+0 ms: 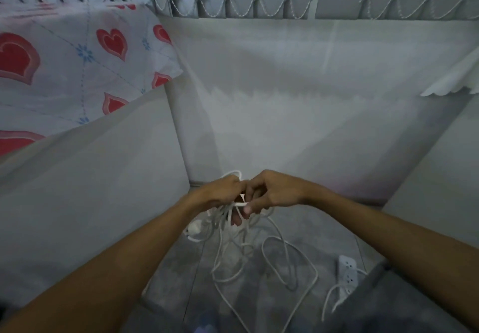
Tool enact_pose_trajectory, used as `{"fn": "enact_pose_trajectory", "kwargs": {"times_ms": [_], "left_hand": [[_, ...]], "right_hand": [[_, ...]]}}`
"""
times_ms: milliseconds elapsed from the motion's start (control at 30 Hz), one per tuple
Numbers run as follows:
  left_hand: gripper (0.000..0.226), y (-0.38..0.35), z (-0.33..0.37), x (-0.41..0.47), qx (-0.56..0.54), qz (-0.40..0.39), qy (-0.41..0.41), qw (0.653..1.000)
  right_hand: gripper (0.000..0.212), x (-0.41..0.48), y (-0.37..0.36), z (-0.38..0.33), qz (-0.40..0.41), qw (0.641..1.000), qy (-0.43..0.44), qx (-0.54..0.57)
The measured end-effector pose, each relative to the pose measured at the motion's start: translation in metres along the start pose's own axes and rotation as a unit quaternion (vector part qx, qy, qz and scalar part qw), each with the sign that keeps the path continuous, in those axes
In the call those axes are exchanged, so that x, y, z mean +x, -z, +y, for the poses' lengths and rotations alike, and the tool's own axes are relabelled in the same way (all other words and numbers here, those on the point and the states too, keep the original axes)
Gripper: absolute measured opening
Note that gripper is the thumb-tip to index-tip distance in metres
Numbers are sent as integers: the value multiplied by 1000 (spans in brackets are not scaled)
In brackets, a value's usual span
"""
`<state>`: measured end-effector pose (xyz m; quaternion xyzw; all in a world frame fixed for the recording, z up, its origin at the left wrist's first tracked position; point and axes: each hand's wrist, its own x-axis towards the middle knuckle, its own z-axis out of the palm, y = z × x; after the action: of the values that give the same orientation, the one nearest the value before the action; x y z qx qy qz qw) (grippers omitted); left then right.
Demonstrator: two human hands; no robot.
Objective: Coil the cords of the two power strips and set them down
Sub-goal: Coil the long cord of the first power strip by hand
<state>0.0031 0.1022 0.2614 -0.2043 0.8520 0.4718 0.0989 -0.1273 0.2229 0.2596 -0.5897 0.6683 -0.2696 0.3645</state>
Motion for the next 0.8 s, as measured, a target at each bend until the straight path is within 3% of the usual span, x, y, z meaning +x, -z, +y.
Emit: {"fn": "enact_pose_trajectory", "kwargs": {"times_ms": [167,300,433,533,667,800], "left_hand": [[46,-2,8,4,-205,20,75,976],[54,2,17,-2,-243,-32,104,964],[47,10,25,-19,-162,-84,99,978],[39,21,20,-33,-132,-99,75,983],[40,37,9,-43,-172,-78,55,980],[43,44,10,-48,-173,-59,44,982]], "right_hand": [[30,4,9,8,100,993,5,63],[37,10,17,18,142,987,13,81],[42,6,20,29,120,990,-6,77],[52,4,24,43,106,993,-46,-13],[69,4,11,79,-6,978,-140,-156],[49,6,-17,94,-28,979,-203,-4]]}}
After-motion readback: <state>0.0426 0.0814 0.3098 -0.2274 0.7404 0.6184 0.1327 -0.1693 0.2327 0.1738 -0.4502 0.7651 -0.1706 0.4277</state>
